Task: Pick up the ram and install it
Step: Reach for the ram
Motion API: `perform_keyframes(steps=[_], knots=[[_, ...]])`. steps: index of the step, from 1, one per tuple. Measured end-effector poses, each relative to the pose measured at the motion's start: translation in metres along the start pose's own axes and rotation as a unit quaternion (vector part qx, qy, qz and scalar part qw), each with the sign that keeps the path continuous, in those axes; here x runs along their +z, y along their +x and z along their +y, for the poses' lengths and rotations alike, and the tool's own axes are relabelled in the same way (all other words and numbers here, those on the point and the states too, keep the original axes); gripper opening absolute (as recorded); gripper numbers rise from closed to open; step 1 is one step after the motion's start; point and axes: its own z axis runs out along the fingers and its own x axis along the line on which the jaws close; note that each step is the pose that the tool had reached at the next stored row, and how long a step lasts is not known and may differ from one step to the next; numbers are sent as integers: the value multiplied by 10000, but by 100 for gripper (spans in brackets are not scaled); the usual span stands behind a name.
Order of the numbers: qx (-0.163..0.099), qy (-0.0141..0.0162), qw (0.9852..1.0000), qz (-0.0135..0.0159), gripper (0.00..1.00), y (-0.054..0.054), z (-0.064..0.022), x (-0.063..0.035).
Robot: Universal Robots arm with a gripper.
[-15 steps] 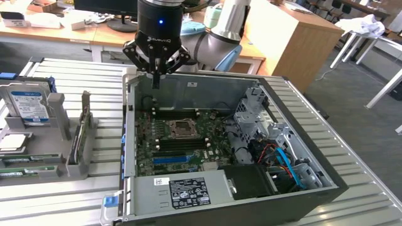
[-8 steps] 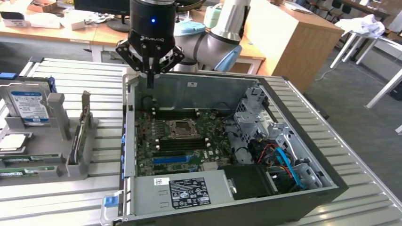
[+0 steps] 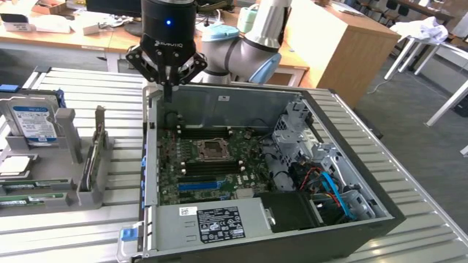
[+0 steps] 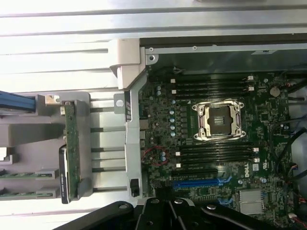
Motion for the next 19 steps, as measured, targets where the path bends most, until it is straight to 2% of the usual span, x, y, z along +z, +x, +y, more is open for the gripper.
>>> perform_keyframes(steps=[19], knots=[[0, 0, 10000, 0, 11, 321, -10, -7]])
